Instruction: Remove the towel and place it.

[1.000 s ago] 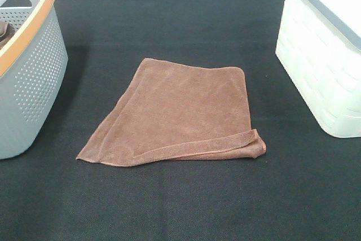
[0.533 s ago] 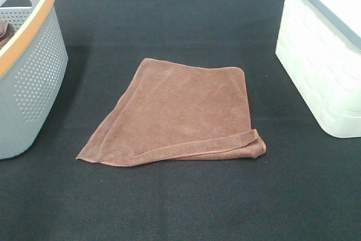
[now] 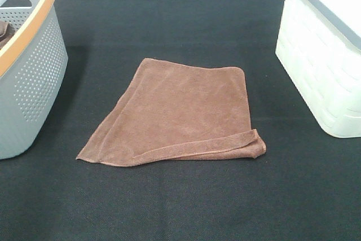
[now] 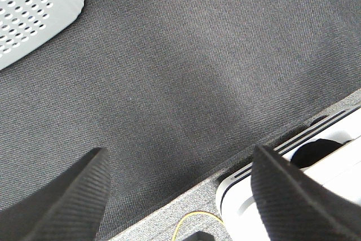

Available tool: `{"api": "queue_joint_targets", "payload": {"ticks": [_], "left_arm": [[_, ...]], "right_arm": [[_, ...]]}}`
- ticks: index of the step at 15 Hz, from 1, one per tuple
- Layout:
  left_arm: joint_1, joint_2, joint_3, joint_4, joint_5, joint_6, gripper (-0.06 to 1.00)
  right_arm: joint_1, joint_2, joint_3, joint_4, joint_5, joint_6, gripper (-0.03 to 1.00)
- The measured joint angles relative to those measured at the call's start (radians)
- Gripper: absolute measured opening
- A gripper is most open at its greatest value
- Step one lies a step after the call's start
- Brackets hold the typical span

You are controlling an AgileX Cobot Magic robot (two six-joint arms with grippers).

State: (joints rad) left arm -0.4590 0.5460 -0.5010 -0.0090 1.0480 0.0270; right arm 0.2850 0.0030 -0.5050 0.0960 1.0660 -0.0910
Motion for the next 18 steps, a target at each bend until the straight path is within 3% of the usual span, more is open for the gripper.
{"api": "queue_joint_targets", "payload": {"ticks": [3, 7, 10, 11, 13, 18], "left_arm": [[0.023, -0.038, 0.000, -0.002, 0.000, 0.000, 0.68], [0.273, -0.341, 0.000, 0.000, 0.000, 0.000, 0.68], [0.399, -0.512, 0.000, 0.009, 0.000, 0.000, 0.68], [0.399, -0.512, 0.000, 0.009, 0.000, 0.000, 0.68], [0.438, -0.550, 0.000, 0.009, 0.000, 0.000, 0.68], [0.439, -0.550, 0.000, 0.009, 0.000, 0.000, 0.68]], "right_arm": [[0.000, 0.000, 0.000, 0.000, 0.000, 0.000, 0.72], [-0.003, 0.000, 0.000, 0.000, 0.000, 0.000, 0.72], [-0.101, 0.000, 0.000, 0.001, 0.000, 0.000, 0.72], [-0.101, 0.000, 0.000, 0.001, 0.000, 0.000, 0.72], [-0.190, -0.001, 0.000, 0.001, 0.000, 0.000, 0.72], [-0.199, -0.003, 0.000, 0.002, 0.000, 0.000, 0.72]]}}
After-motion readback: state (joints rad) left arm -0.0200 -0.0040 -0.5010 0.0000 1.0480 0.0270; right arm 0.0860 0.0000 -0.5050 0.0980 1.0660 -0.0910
